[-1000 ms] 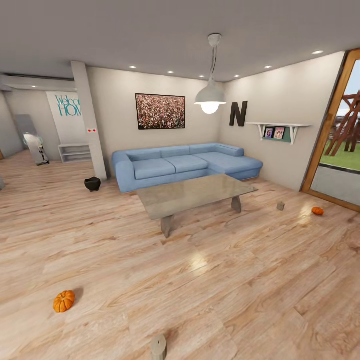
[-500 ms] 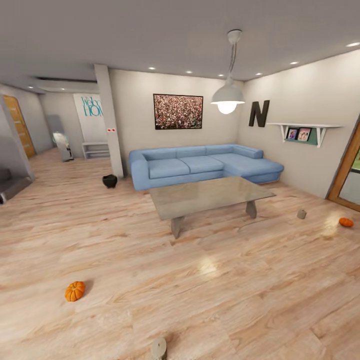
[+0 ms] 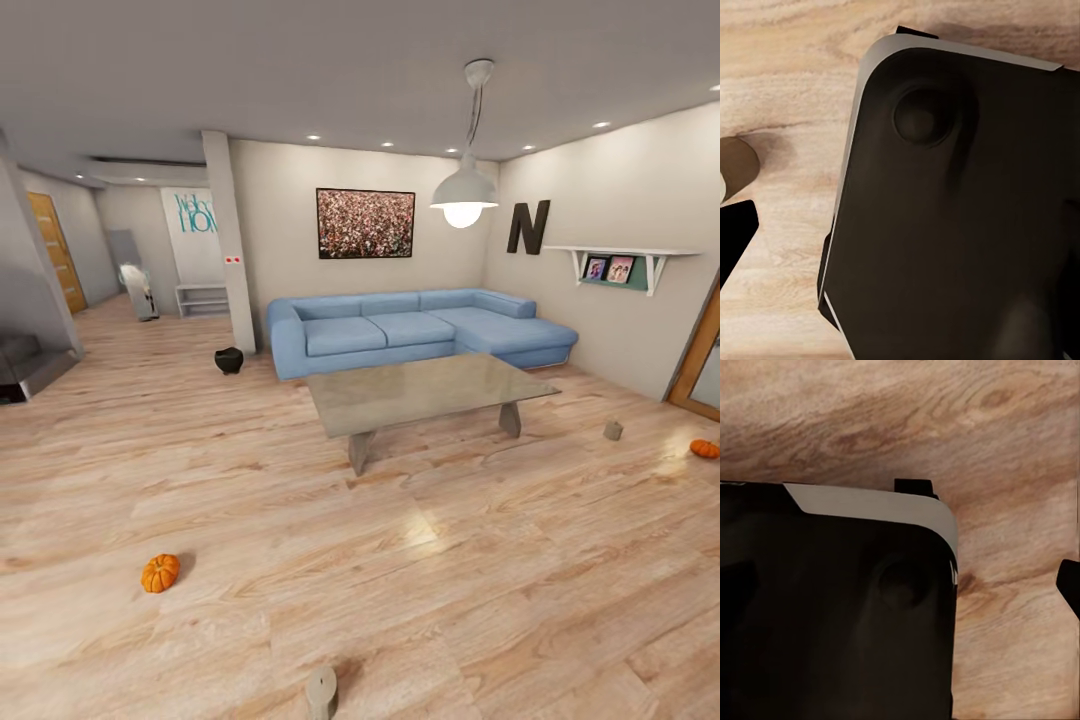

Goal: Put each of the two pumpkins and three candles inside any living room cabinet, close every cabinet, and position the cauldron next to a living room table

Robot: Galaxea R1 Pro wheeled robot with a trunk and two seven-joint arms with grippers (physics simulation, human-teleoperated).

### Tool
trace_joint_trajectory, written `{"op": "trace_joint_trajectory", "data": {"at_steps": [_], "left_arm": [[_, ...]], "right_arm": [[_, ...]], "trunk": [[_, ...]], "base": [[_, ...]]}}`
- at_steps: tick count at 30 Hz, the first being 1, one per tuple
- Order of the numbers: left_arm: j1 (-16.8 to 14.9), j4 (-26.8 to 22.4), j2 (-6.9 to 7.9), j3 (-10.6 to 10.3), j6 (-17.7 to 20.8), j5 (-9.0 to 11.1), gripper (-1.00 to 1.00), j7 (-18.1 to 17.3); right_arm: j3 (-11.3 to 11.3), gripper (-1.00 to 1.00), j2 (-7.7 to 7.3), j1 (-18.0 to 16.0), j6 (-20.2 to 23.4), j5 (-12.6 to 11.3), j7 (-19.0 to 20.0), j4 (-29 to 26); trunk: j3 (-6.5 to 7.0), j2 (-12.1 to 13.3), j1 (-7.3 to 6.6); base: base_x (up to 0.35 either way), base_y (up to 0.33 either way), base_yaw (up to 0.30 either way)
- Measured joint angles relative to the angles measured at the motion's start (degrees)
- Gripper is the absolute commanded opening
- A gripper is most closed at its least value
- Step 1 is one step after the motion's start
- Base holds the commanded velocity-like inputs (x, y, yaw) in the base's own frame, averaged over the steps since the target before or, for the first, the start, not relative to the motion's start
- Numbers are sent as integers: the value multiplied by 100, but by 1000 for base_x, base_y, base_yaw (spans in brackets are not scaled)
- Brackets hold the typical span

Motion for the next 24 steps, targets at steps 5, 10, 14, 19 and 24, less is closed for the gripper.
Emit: {"op": "trace_joint_trajectory", "data": {"at_steps": [5, 10, 14, 19, 24], "left_arm": [[0, -3, 0, 1, 0, 8, 100, 3], [0, -8, 1, -2, 0, 17, 100, 1], [-5, -13, -3, -6, 5, 18, 100, 2], [-27, -13, -14, -9, 129, 12, 100, -9], [-40, -10, -12, -13, 544, 2, 100, 53]], "right_arm": [[-1, 100, 0, 0, 0, 201, 0, 6], [-5, 100, 7, 0, -5, 246, 3, 7], [-11, 100, 4, 0, -10, 257, 16, 7], [-23, 100, 0, 0, -8, 254, 27, -4], [-24, 100, 0, 0, -5, 254, 30, -9]], "trunk": [[0, 0, 0], [0, 0, 0], [0, 0, 0], [1, 0, 0], [1, 0, 0]], "base": [[0, 0, 0], [0, 0, 0], [0, 0, 0], [0, 0, 0], [0, 0, 0]]}}
